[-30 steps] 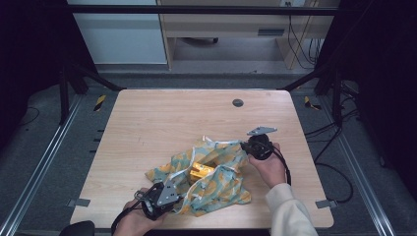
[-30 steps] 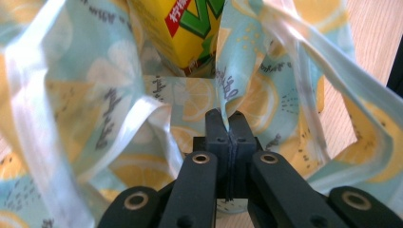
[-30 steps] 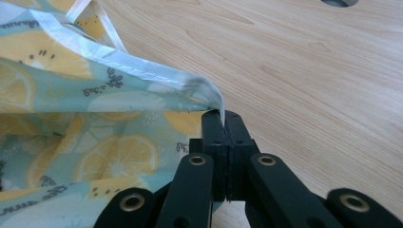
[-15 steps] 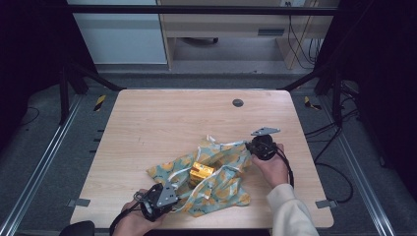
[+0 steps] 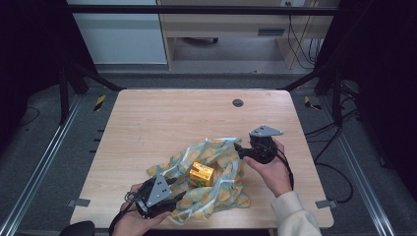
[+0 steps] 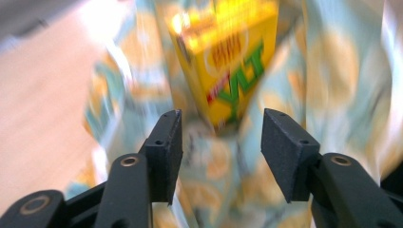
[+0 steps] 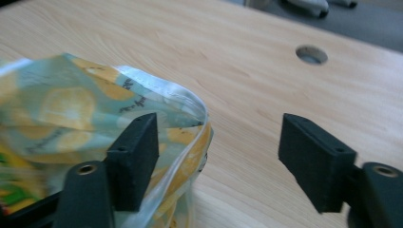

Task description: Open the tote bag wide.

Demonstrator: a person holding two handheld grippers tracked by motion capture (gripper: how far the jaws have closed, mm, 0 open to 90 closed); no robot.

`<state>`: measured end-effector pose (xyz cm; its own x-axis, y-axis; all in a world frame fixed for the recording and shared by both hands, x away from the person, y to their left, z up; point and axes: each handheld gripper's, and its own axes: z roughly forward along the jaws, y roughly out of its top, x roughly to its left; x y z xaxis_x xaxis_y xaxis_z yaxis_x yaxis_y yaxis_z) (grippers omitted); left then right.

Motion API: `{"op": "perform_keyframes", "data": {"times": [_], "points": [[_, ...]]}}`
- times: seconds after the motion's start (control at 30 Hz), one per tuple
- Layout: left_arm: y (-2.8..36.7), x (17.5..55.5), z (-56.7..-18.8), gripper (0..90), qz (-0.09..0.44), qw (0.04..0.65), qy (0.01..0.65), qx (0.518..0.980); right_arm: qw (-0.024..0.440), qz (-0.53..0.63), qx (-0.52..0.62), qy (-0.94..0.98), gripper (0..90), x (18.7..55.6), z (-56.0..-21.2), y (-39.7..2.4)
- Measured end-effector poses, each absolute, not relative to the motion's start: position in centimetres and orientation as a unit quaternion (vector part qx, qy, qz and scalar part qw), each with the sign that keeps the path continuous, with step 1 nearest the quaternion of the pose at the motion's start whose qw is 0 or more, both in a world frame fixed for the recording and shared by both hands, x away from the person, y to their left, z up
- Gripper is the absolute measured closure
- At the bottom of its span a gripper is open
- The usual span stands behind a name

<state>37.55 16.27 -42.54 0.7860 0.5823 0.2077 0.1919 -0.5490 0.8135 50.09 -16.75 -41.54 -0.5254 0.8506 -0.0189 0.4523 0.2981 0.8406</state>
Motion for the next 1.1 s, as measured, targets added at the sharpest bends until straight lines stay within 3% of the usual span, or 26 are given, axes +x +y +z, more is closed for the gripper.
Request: {"op": "perform_keyframes", "data": {"times": [0.13, 0.2, 0.43, 0.6, 0.77, 0.83, 0.93, 1.1], "points": [[16.3, 37.8, -40.6, 46.8, 0.267, 0.416, 0.232, 0.838, 0.253, 0.417, 0.405, 0.774, 25.3, 48.1, -40.2, -15.7], [16.2, 38.9, -40.4, 44.6, 0.283, 0.392, 0.247, 0.84, 0.237, 0.415, 0.41, 0.777, 21.8, 47.7, -40.3, -15.4], [15.8, 43.2, -42.4, 43.3, 0.264, 0.355, 0.271, 0.855, 0.224, 0.406, 0.396, 0.793, 13.2, 44.9, -41.2, -14.8], [15.6, 44.4, -44.6, 59.1, 0.256, 0.343, 0.284, 0.858, 0.206, 0.359, 0.406, 0.815, 35.3, 43.8, -43.3, -15.1], [14.8, 45.6, -46.2, 81.8, 0.232, 0.322, 0.28, 0.874, 0.192, 0.344, 0.402, 0.827, 68.7, 43.3, -45.7, -16.3], [14.6, 45.8, -46.8, 86.2, 0.221, 0.311, 0.285, 0.879, 0.183, 0.338, 0.399, 0.832, 80.0, 43.4, -46.5, -16.7], [14.9, 45.9, -47.4, 89.4, 0.222, 0.289, 0.285, 0.887, 0.158, 0.329, 0.403, 0.839, 88.0, 43.5, -47.7, -17.3], [16.1, 45.9, -47.1, 90.0, 0.217, 0.279, 0.295, 0.888, 0.149, 0.315, 0.401, 0.847, 89.4, 43.7, -48.2, -18.0]]}}
